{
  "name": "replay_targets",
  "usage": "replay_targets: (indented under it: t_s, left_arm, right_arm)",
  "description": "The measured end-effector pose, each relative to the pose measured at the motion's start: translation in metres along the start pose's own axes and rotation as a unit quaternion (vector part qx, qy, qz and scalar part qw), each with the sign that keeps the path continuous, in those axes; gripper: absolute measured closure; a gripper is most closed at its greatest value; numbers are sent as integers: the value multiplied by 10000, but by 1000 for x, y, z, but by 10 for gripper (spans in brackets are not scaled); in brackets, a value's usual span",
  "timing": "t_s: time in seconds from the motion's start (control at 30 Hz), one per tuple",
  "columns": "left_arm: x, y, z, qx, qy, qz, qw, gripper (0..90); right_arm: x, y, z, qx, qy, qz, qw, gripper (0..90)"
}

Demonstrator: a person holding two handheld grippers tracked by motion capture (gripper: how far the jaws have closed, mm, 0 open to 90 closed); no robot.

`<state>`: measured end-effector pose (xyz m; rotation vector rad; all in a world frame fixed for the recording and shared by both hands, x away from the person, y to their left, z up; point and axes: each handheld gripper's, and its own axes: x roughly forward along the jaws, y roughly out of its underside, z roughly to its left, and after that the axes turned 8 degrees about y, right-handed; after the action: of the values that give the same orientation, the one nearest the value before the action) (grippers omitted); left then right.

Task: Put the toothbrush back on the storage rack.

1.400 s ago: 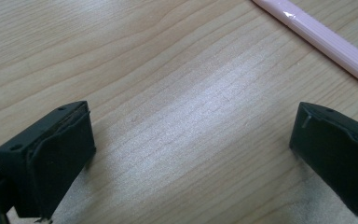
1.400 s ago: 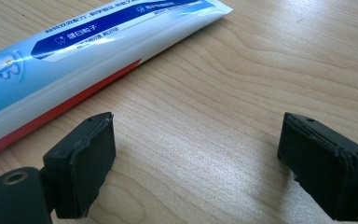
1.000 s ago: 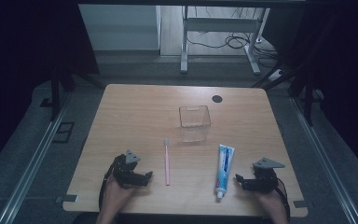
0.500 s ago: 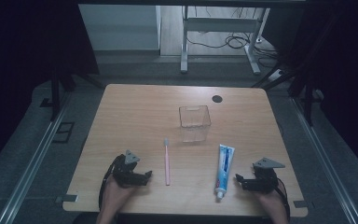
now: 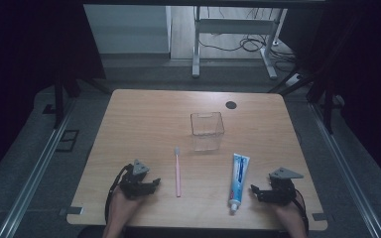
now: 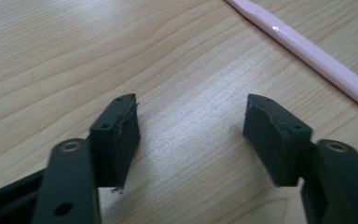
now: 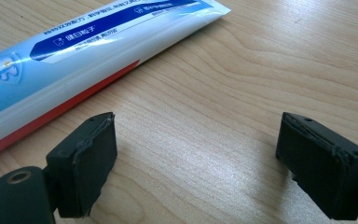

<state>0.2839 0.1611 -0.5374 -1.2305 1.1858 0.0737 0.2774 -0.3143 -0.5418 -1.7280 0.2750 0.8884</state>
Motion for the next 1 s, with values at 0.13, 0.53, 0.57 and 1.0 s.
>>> replay_targets:
  t_s: [0.13, 0.53, 0.57, 1.0]
  left_arm:
    - [0, -2, -2, -54, 152, -11, 9999, 503]
    - [-1, -9, -7, -25, 373, 56, 9993, 784]
    - [-2, -9, -8, 32, 389, 55, 9992, 803]
    - [-2, -16, -16, 159, 652, 50, 9977, 897]
  right_arm:
    - [0, 0, 0, 1, 0, -1, 10000, 123]
    - [0, 0, 0, 9, 3, -1, 10000, 123]
    - [0, 0, 0, 8, 4, -1, 10000, 123]
    - [0, 0, 1, 21, 24, 3, 10000, 124]
